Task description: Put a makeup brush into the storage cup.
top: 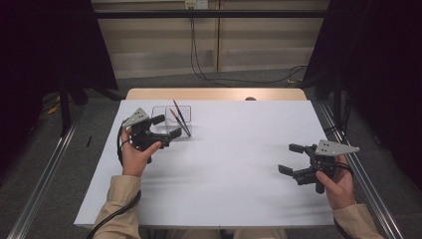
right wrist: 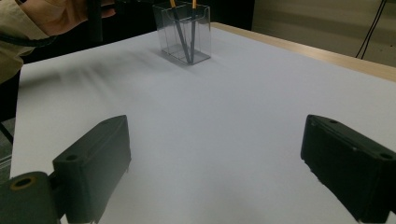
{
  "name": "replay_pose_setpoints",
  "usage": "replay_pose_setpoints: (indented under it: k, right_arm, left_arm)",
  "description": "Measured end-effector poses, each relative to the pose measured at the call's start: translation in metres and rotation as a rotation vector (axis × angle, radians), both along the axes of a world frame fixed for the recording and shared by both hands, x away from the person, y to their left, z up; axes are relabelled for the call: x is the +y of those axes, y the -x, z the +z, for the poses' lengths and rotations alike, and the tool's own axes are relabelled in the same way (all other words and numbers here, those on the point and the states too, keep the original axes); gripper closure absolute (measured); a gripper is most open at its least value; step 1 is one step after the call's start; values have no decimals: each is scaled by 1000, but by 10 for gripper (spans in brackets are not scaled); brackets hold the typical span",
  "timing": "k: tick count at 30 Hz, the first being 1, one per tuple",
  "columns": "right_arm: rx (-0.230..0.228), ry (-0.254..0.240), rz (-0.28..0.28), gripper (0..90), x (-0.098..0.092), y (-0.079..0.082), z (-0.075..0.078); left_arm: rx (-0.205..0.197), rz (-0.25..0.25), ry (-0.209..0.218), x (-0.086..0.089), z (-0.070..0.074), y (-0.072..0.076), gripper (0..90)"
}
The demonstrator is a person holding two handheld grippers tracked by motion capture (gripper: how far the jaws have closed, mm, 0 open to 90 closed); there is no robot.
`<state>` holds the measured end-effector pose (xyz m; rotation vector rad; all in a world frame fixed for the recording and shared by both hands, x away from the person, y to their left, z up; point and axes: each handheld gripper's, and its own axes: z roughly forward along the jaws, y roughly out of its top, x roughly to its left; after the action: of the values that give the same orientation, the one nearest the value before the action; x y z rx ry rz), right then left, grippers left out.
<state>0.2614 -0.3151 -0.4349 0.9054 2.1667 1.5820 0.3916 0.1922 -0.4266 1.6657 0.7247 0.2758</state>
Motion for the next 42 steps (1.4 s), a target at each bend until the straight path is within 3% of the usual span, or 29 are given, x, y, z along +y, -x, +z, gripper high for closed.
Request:
replay_pose_setpoints:
  k: [10,27,42]
  right_arm:
    - [-2,0,1,80,0,1,0]
    - [-6,0,-1,75,0,2,2]
    - [-8,3,-2,75,-1,2,2]
  left_arm:
    - [8,-13,0,9,-2,12,14]
    - [-22,-33,1,23,3,30,9]
    - [-23,-43,-11,36,1,43,12]
